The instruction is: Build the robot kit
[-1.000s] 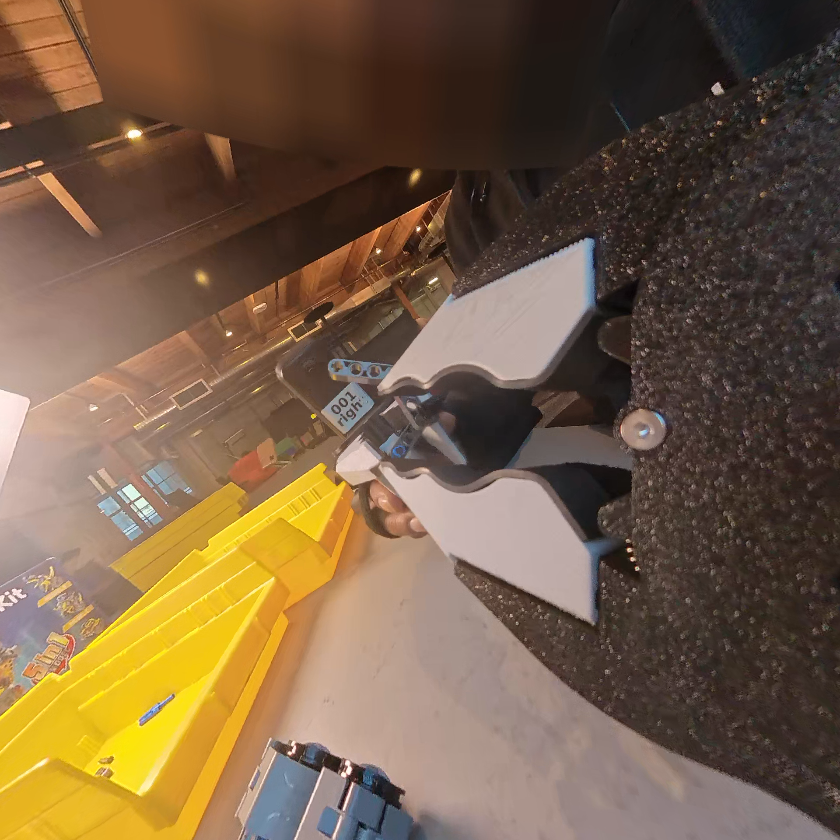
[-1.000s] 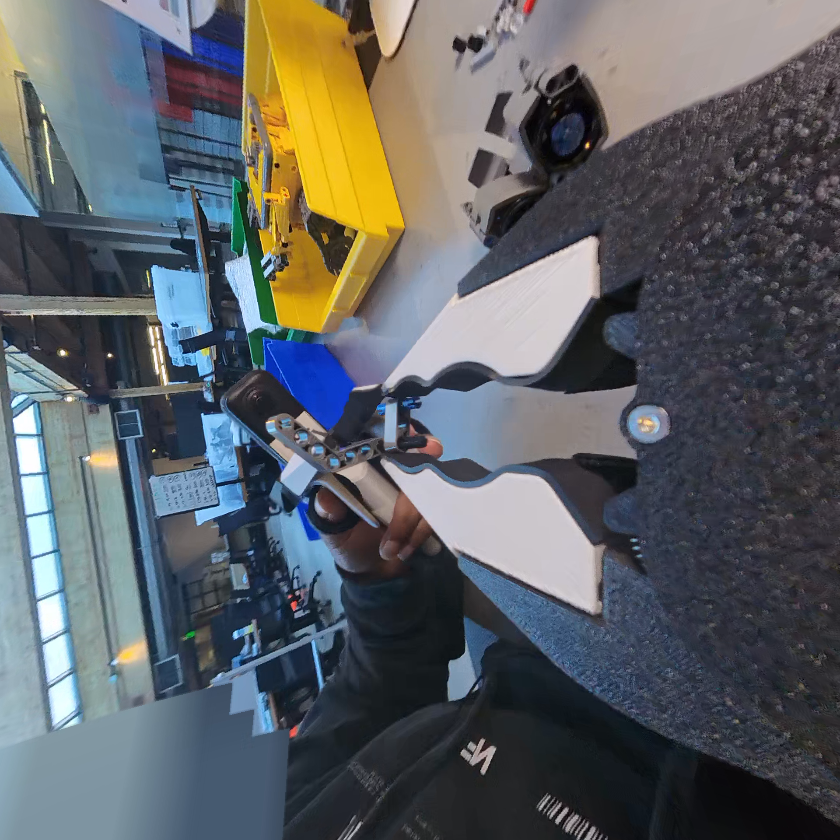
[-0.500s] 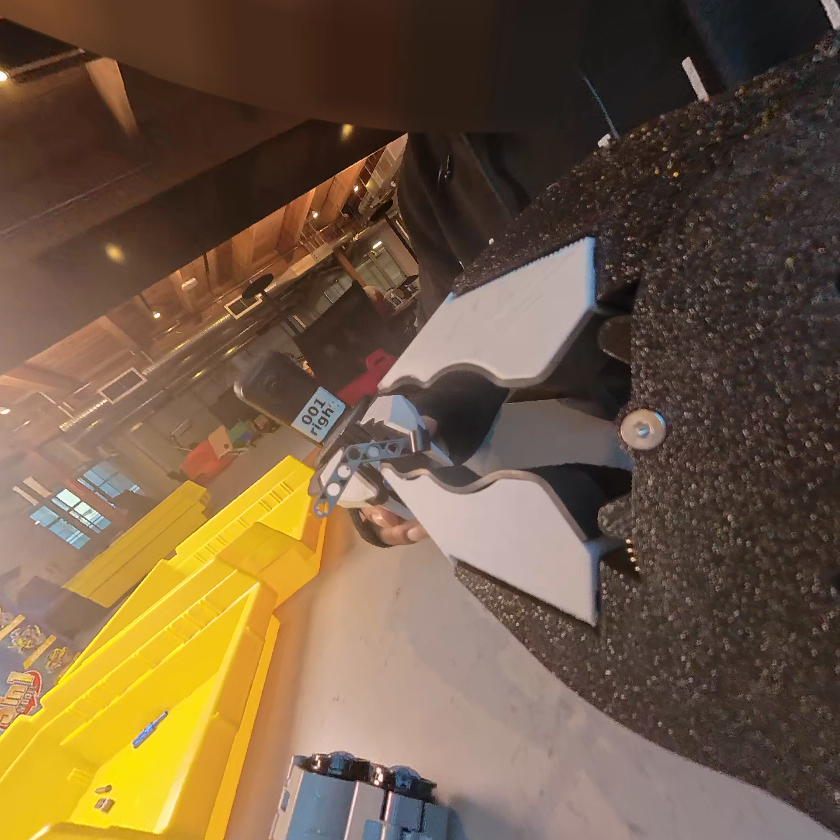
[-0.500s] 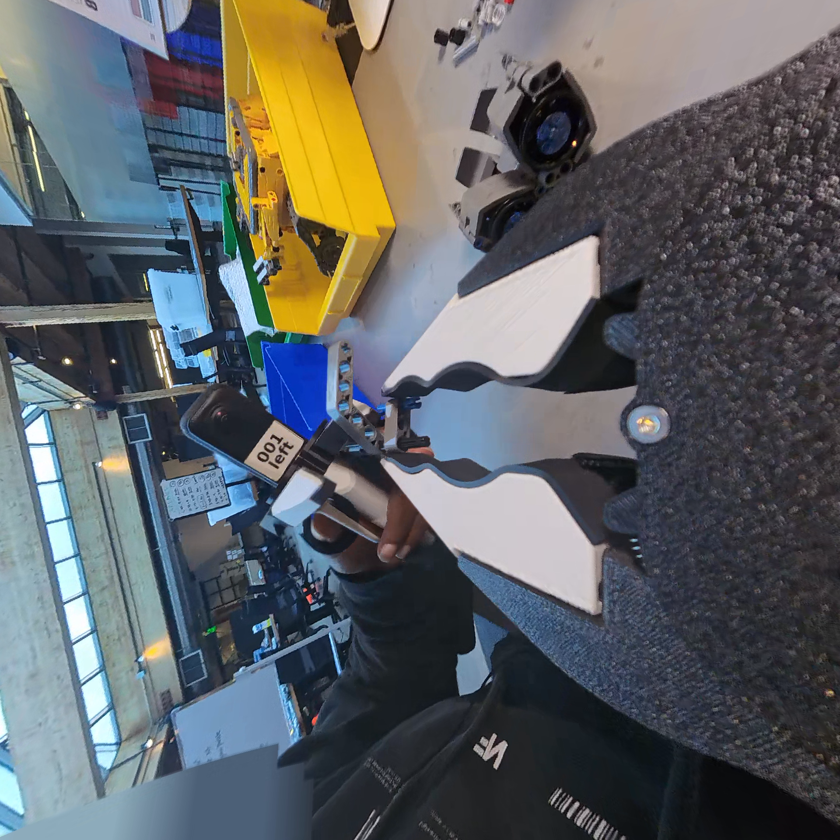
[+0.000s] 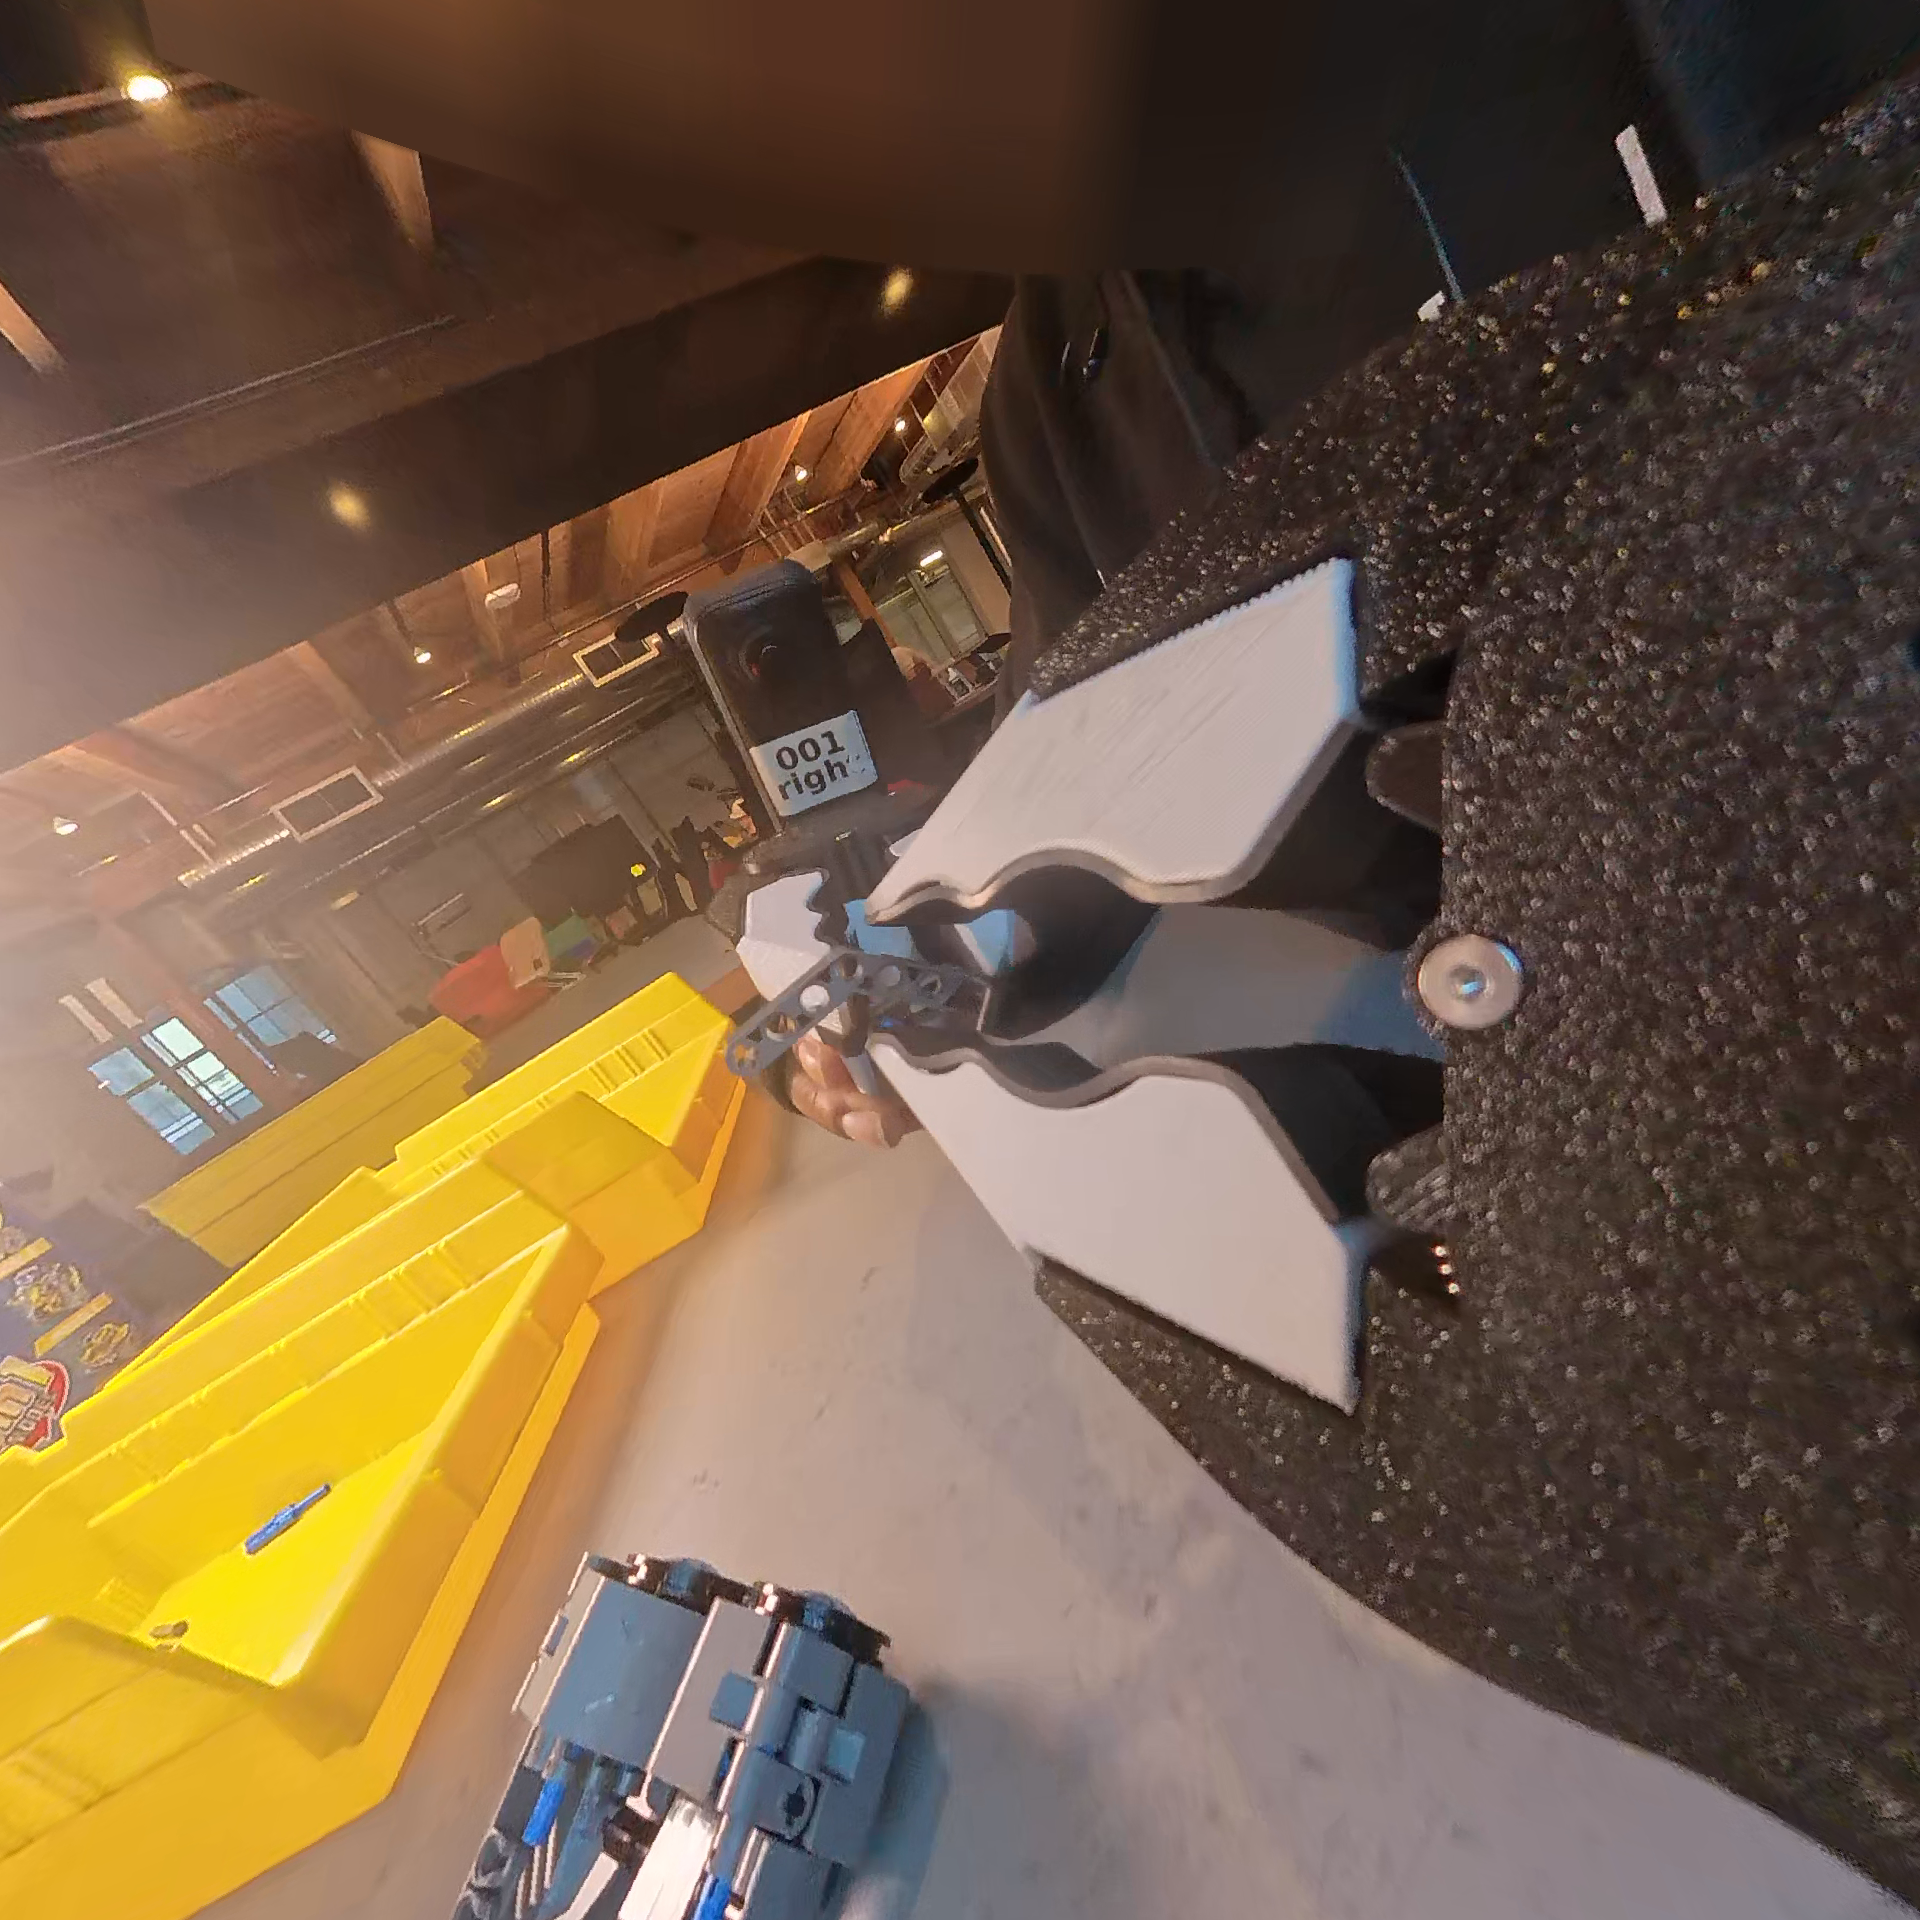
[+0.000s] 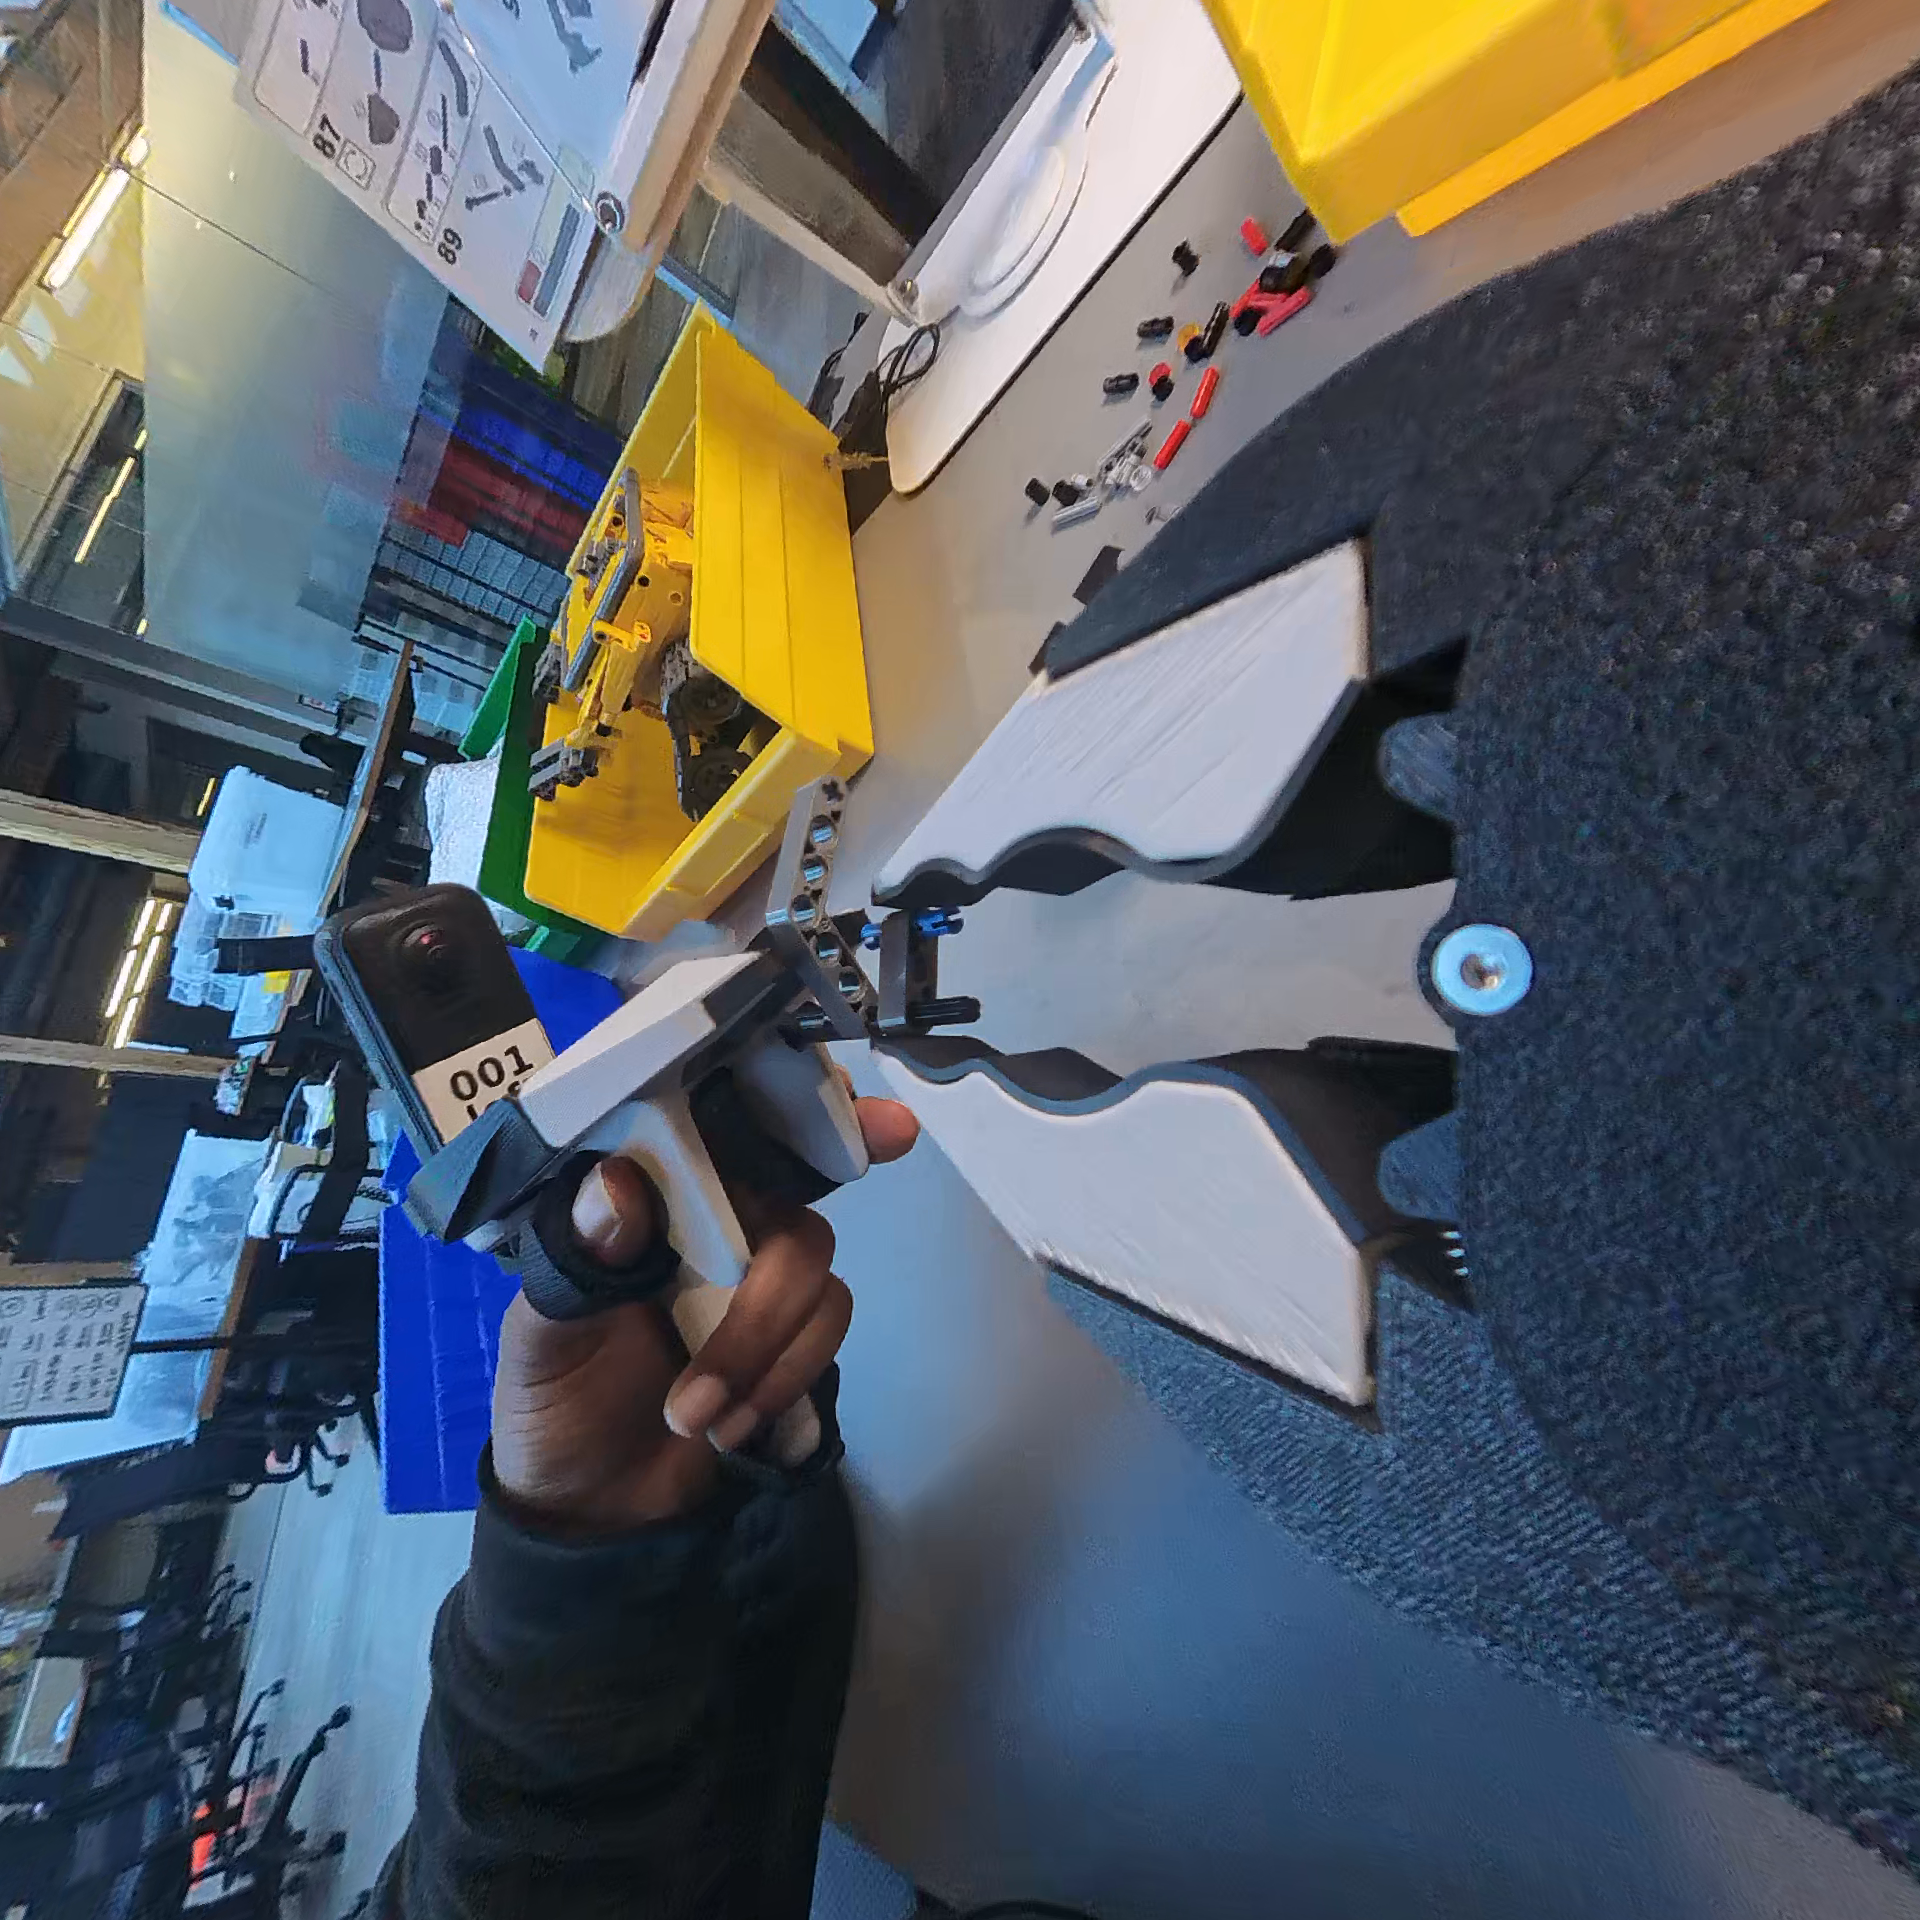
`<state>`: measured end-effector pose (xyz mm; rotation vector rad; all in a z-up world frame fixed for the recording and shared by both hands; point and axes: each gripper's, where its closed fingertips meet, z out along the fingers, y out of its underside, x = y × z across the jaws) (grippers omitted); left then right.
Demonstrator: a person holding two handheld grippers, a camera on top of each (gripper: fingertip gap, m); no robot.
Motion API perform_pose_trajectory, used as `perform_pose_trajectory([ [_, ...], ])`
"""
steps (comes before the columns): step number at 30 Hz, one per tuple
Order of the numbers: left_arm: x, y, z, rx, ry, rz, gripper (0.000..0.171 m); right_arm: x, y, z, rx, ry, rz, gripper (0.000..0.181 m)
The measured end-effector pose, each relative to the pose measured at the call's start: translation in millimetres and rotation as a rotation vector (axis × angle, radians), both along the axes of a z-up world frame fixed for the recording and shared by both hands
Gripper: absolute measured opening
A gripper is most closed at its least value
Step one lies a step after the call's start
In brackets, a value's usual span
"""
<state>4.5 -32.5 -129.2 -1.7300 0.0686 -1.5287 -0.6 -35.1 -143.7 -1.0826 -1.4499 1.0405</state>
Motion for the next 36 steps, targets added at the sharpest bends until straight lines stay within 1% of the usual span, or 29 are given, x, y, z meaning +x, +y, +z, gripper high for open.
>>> perform_pose_trajectory([
  [3,-0.7,1.8,-5.7,-0.003,0.022,0.005,0.016,-0.2,0.7,-1.3,0.006,-0.013,-0.007,0.023],
  [6,-2.4,3.3,-7.7,-0.001,0.011,0.014,0.007,-0.7,1.0,-3.9,0.016,-0.028,-0.015,0.023],
  [9,-7.1,5.2,-7.2,-0.021,-0.054,0.021,0.006,0.1,4.5,-2.9,0.020,-0.022,-0.029,0.023],
  [11,-6.8,4.6,-7.9,-0.027,-0.070,0.015,0.007,0.5,4.0,-3.2,0.025,-0.018,-0.022,0.023],
  [19,-3.1,2.9,-9.9,-0.096,-0.178,-0.027,0.007,1.5,-1.0,-0.9,0.144,0.008,-0.012,0.022],
  [25,-1.5,2.9,-11.4,-0.123,-0.236,-0.033,0.007,2.2,-3.6,0.6,0.157,0.023,-0.001,0.021],
  [26,-1.4,4.2,-12.3,-0.130,-0.240,-0.026,0.007,2.7,-6.9,0.8,0.166,0.026,0.016,0.008],
  [27,1.2,4.1,-15.5,-0.137,-0.229,-0.032,0.006,2.6,-6.9,4.9,0.169,0.055,0.002,0.000],
  [28,5.6,2.0,-16.4,-0.134,-0.230,-0.051,0.006,2.4,-7.6,7.6,0.179,0.069,-0.001,0.000],
  [30,9.0,-0.2,-13.9,-0.147,-0.292,-0.074,0.006,3.1,-7.9,8.5,0.176,0.063,0.010,0.000],
  [32,7.1,2.7,-18.9,-0.145,-0.266,-0.046,0.006,7.1,-7.4,12.1,0.136,0.079,0.027,0.006],
  [34,3.0,3.9,-17.3,-0.122,-0.253,-0.033,0.006,10.5,-3.6,18.2,0.082,0.093,0.037,0.015],
  [36,-1.9,5.9,-16.9,-0.095,-0.223,-0.008,0.006,11.5,2.5,15.0,-0.010,0.053,0.053,0.022],
])
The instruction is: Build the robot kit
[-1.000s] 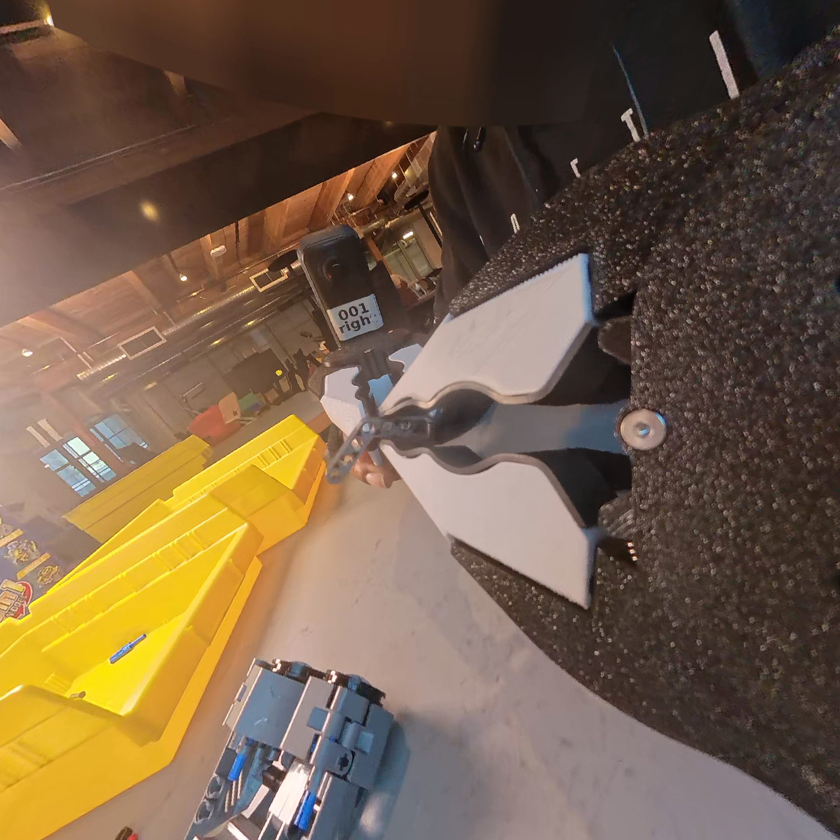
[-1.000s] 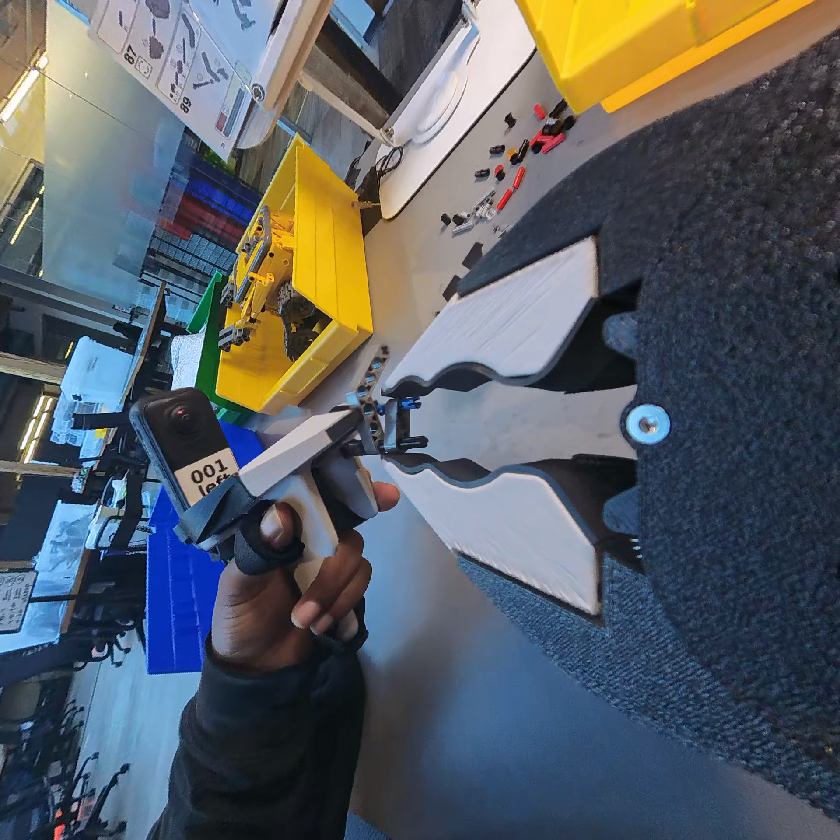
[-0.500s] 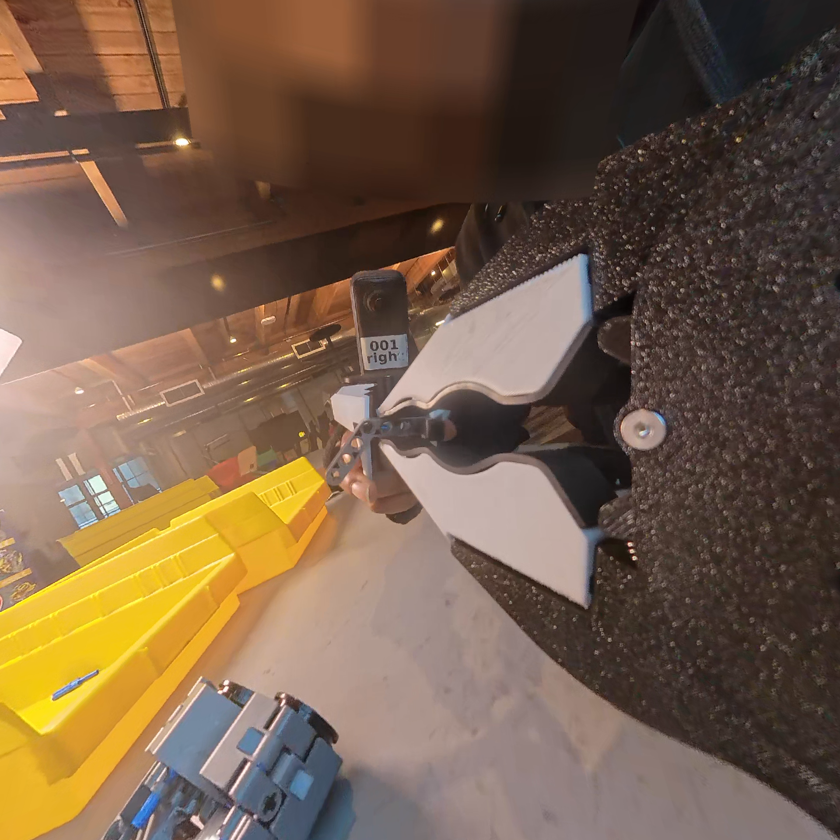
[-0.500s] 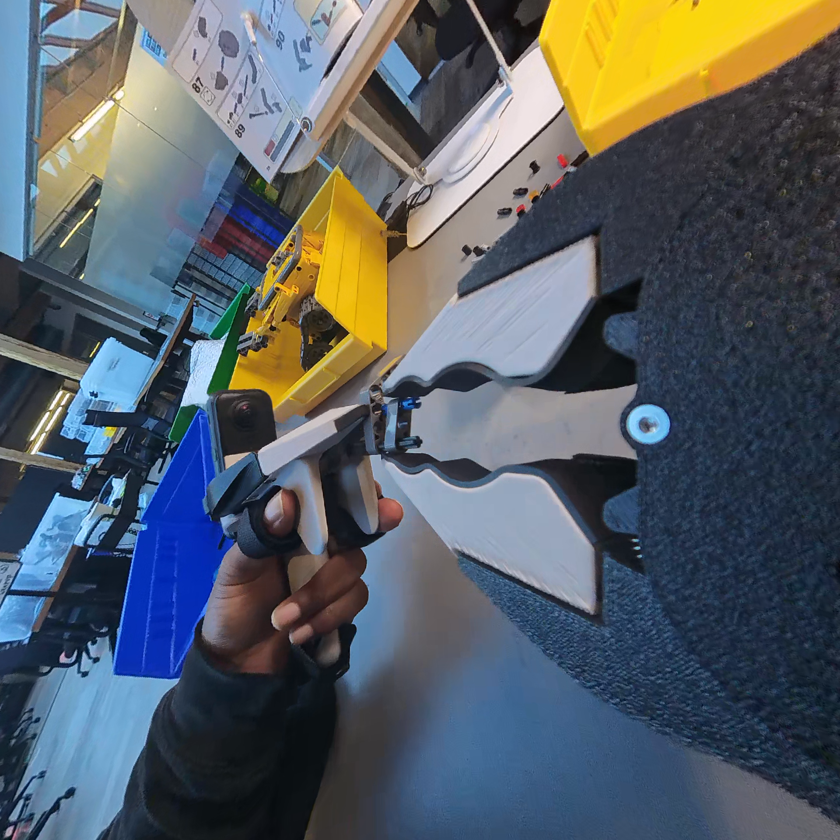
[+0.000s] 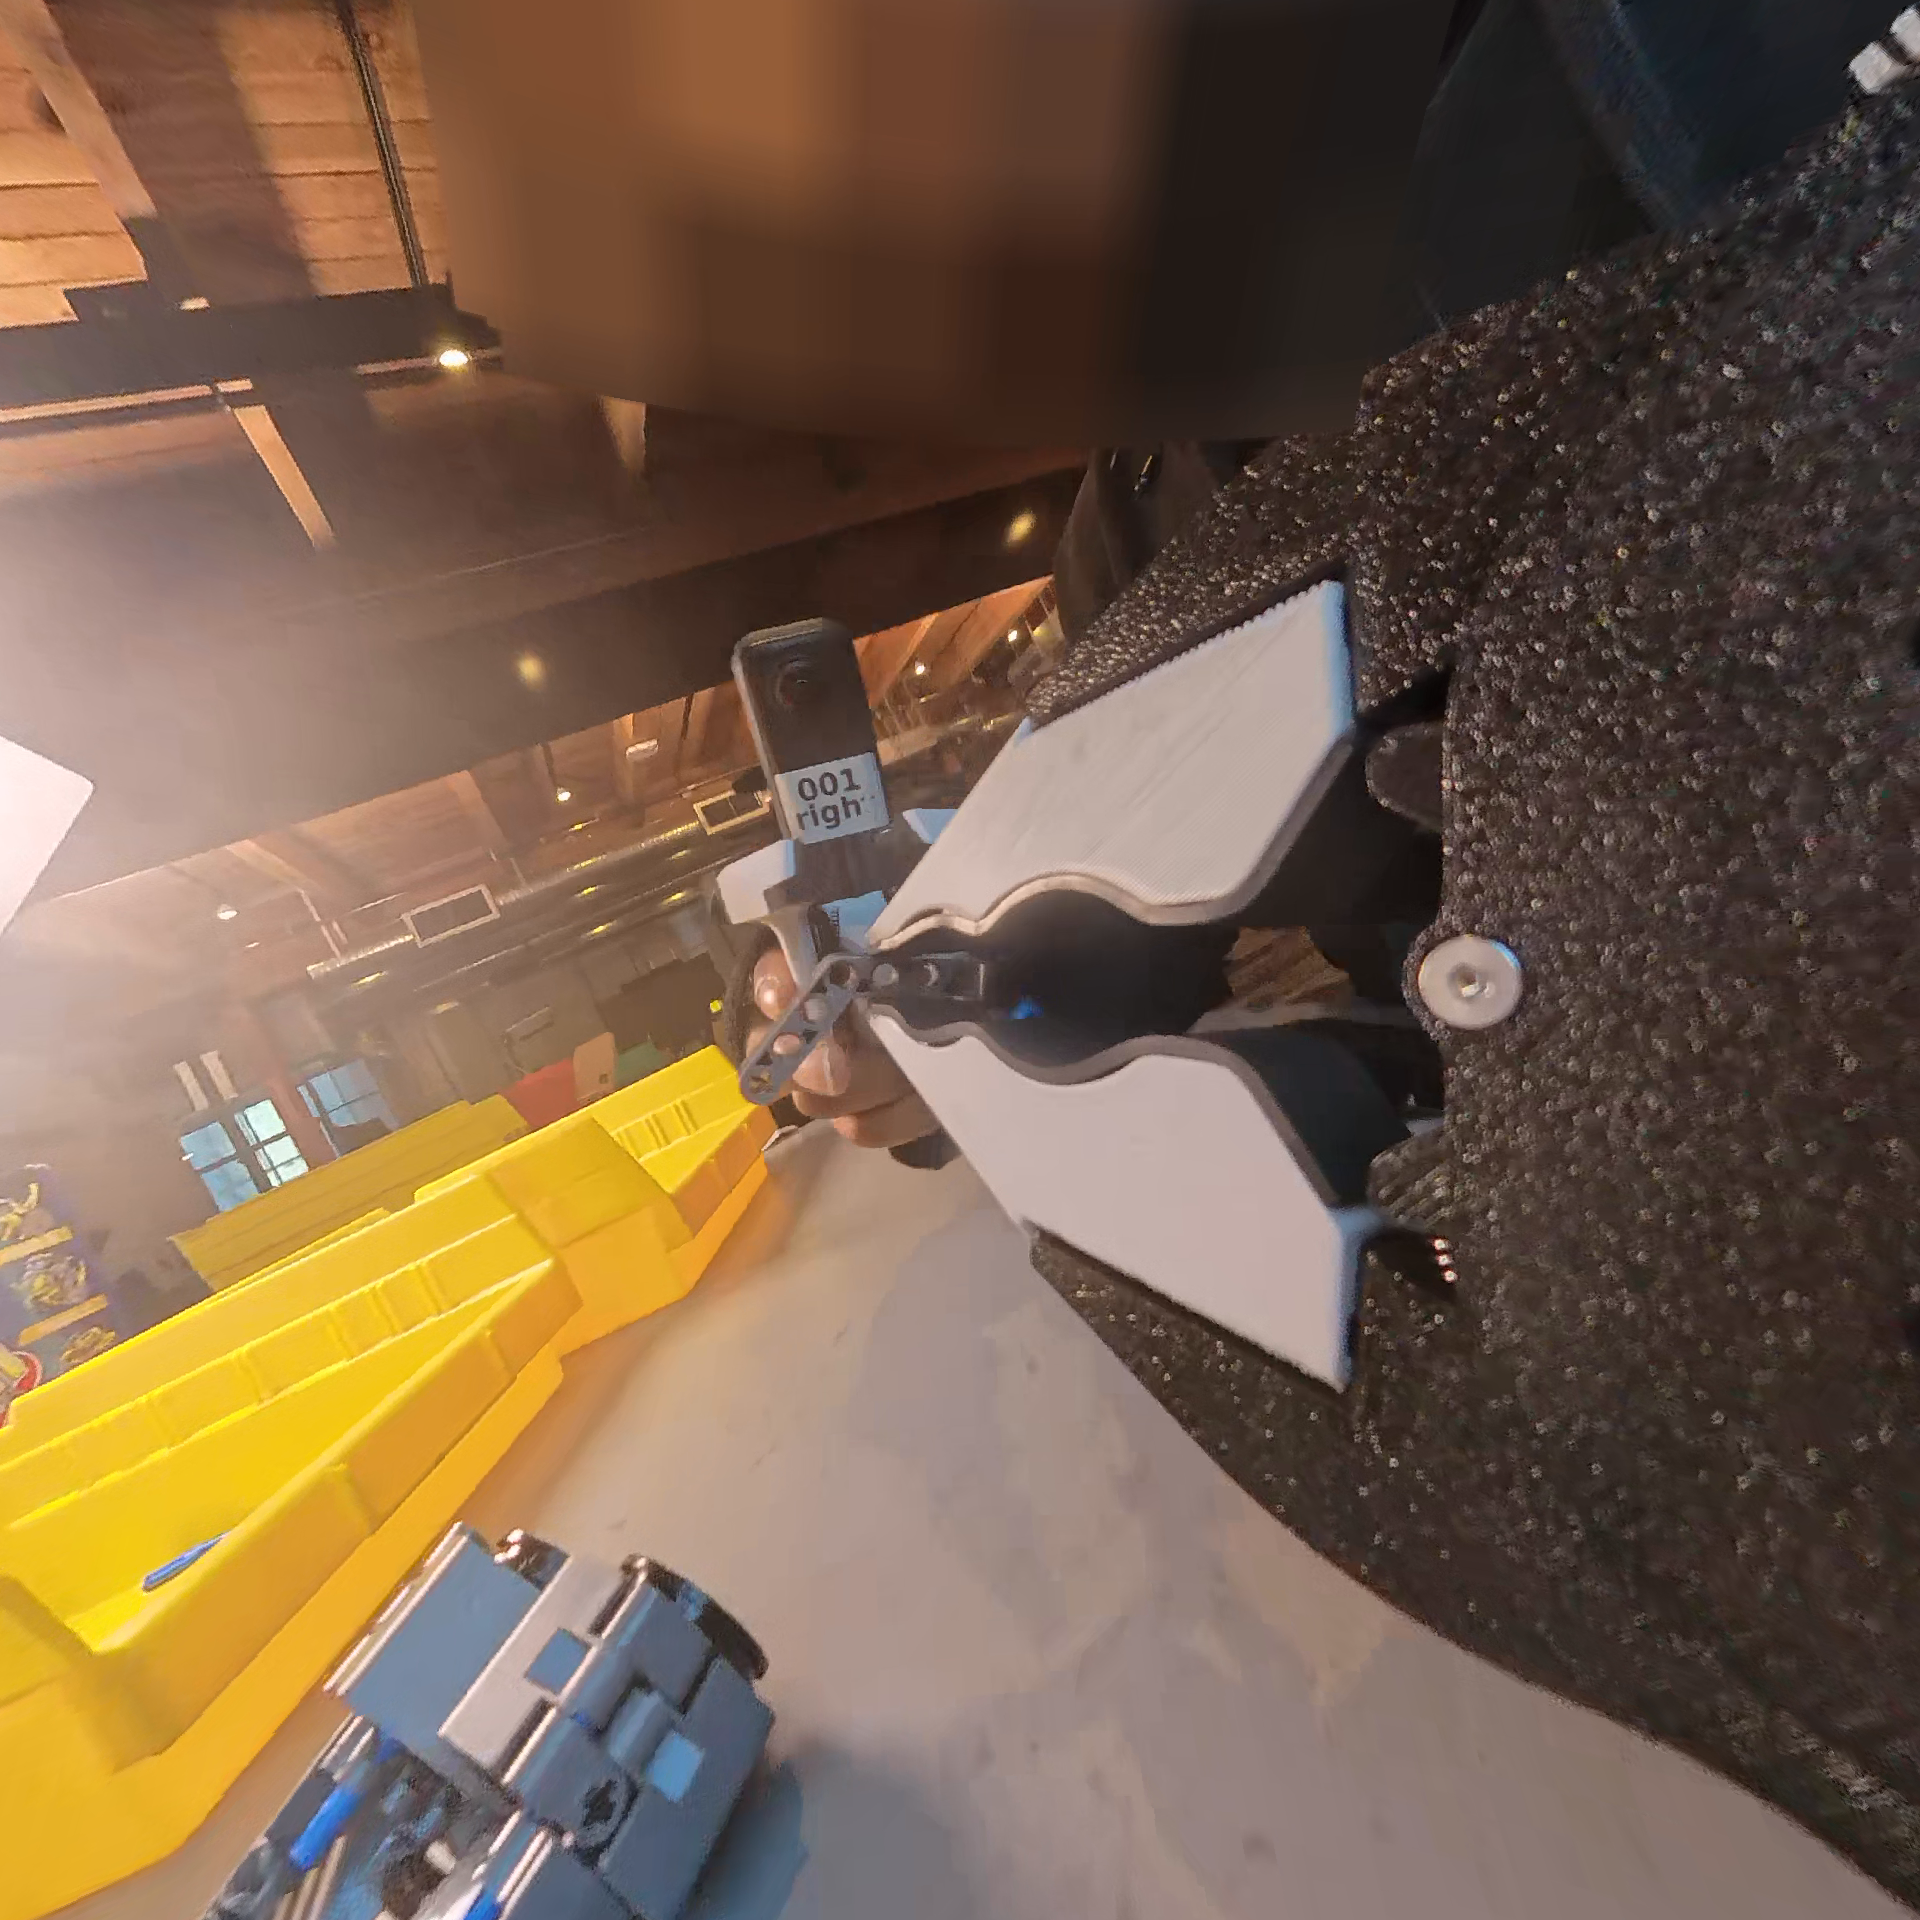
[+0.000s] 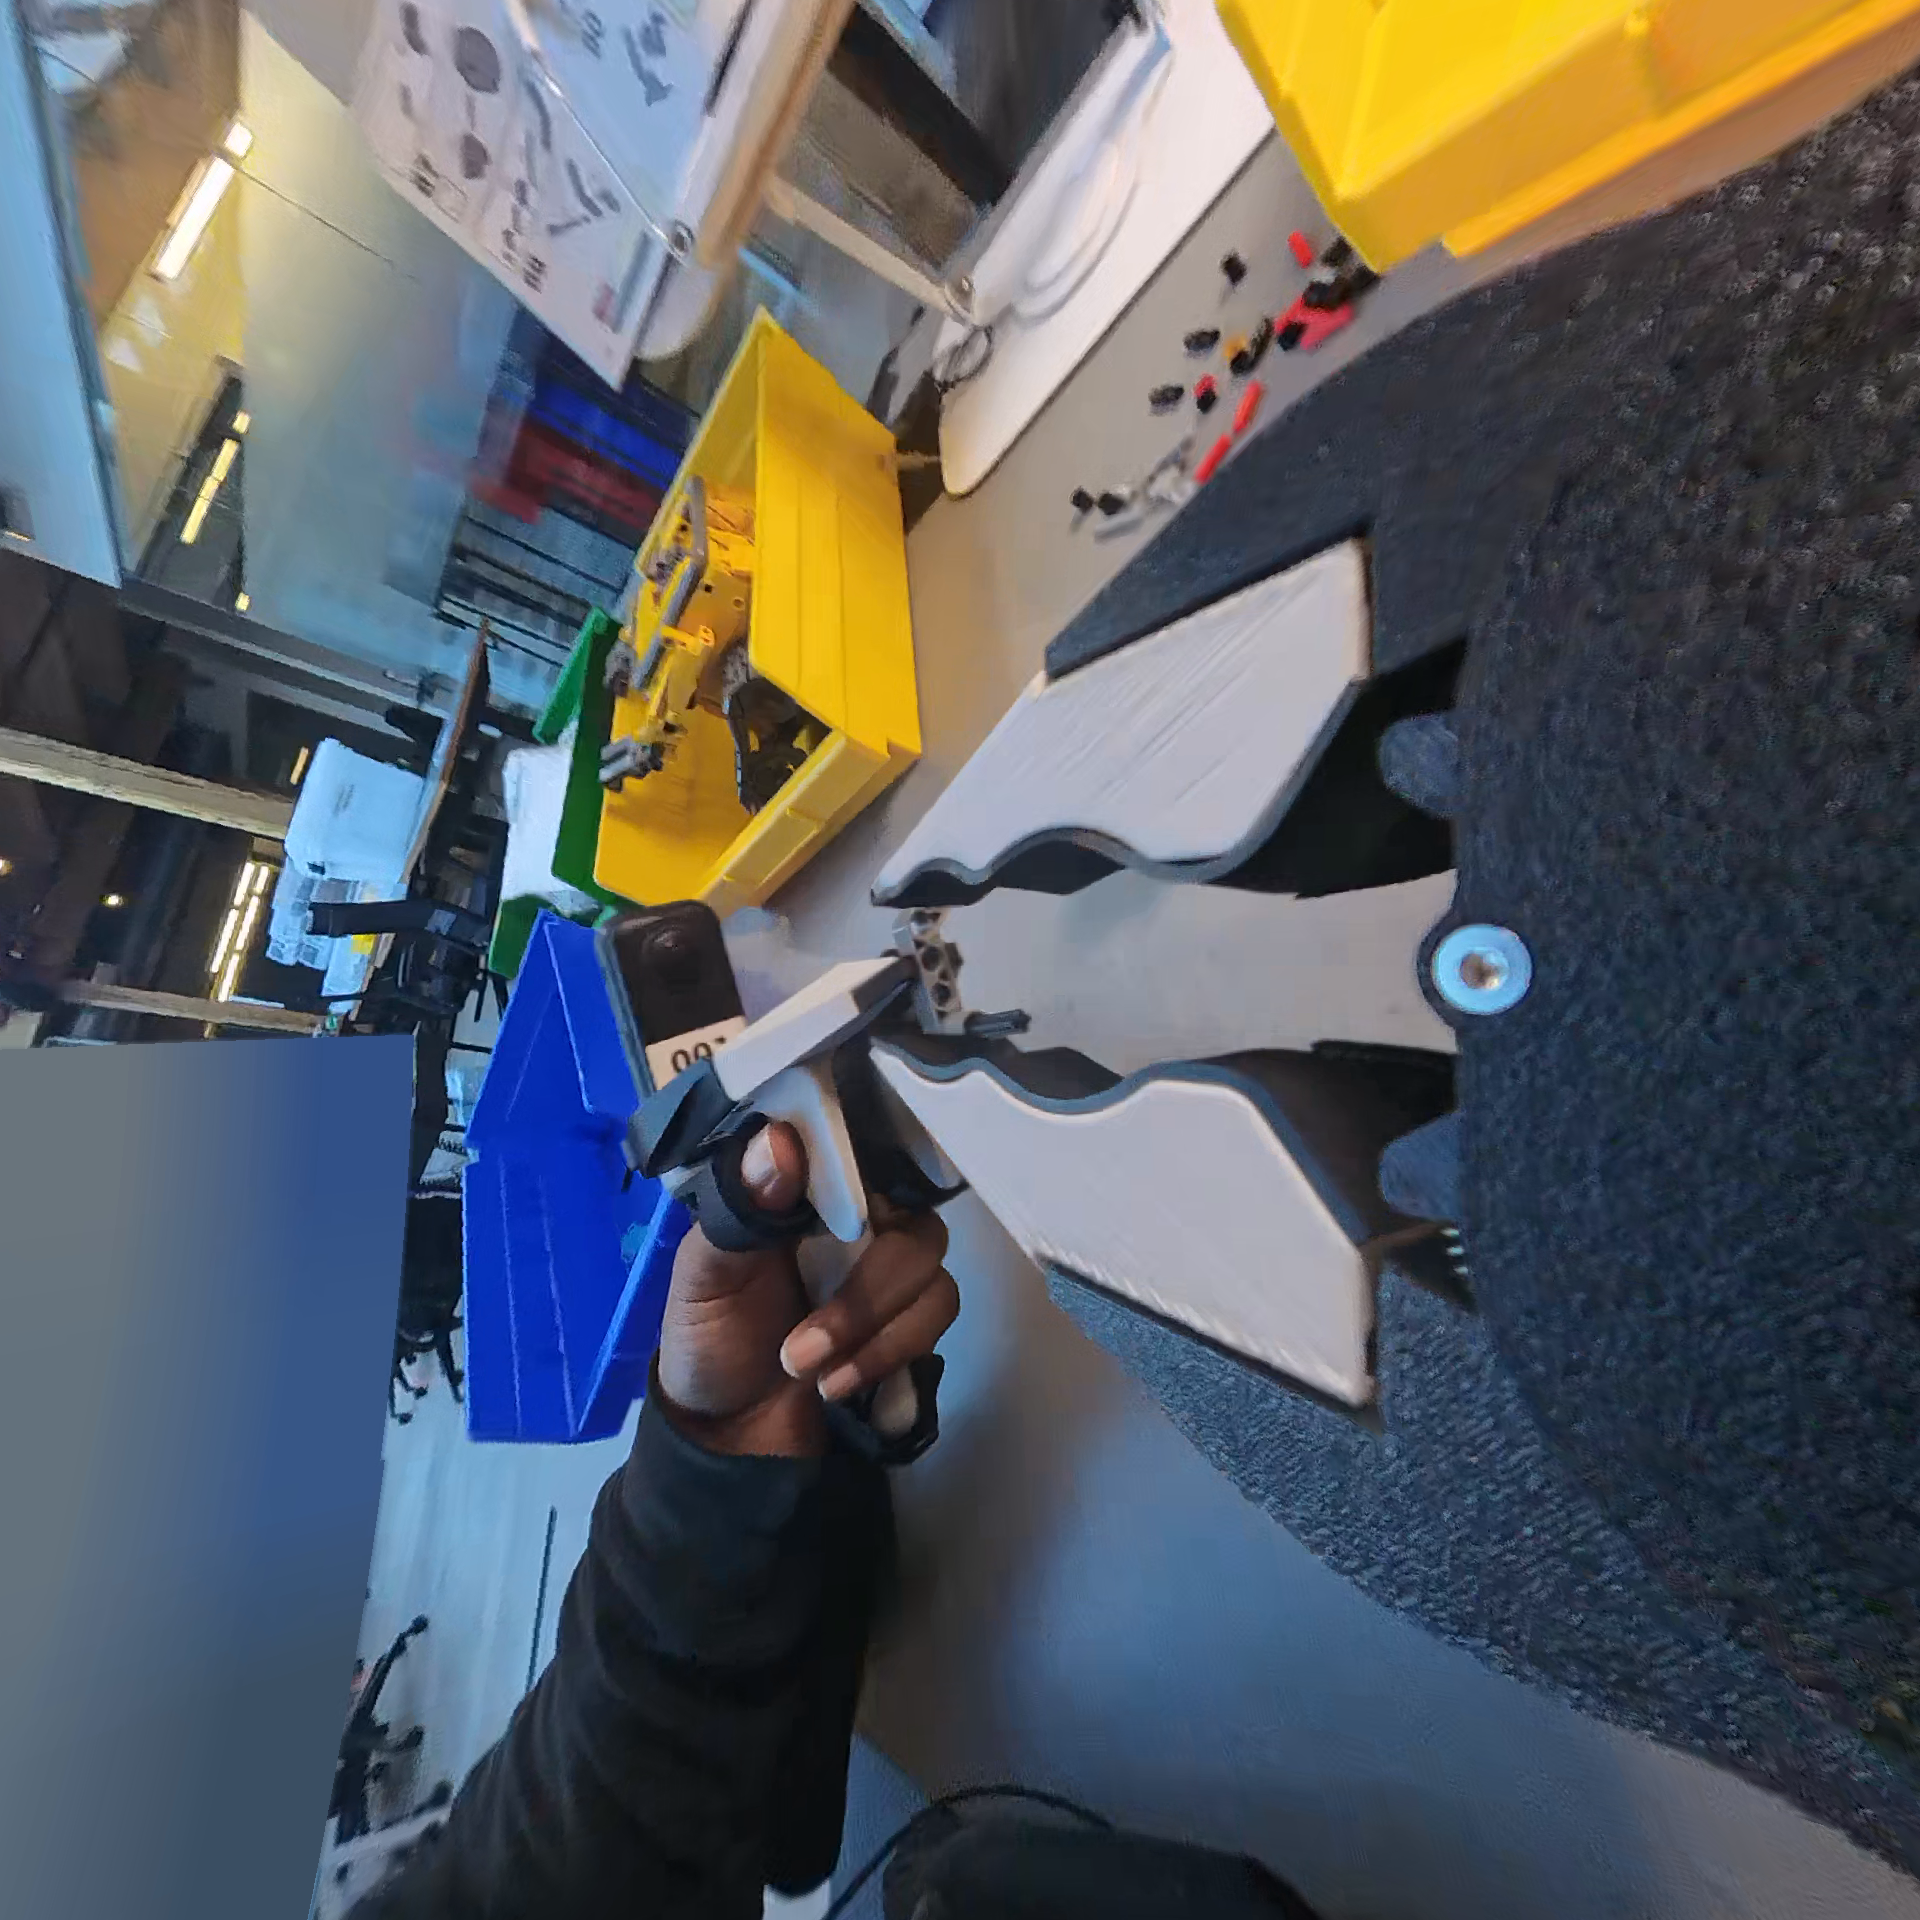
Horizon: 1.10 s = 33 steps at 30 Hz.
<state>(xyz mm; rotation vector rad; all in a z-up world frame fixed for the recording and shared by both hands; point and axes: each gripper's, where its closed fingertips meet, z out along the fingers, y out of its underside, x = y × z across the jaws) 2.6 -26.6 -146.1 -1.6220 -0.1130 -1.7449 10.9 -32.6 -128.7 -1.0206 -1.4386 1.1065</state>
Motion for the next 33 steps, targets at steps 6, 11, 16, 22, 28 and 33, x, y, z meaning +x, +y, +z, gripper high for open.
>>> perform_pose_trajectory([
  [6,-13.7,7.0,-2.3,0.062,0.099,0.086,0.006,-1.2,-0.2,-42.7,-0.506,-0.303,0.116,0.027],
  [11,-15.7,6.6,-1.6,0.139,0.196,0.120,0.006,-3.1,-37.1,-43.7,-1.117,-0.367,0.417,0.030],
  [16,-7.4,1.7,-1.4,0.183,0.253,0.096,0.006,-13.6,-19.8,-26.7,-1.170,-0.187,0.394,0.040],
  [22,-6.1,-0.9,3.8,0.206,0.235,0.081,0.007,-13.3,-11.7,-19.9,-1.154,-0.108,0.378,0.033],
  [28,-3.3,-5.6,5.3,0.262,0.286,0.074,0.006,-14.0,-5.3,-23.1,-1.248,-0.094,0.381,0.019],
  [33,-1.8,-6.2,2.9,0.338,0.426,0.105,0.006,-14.8,-0.4,-27.2,-1.284,-0.089,0.355,0.010],
])
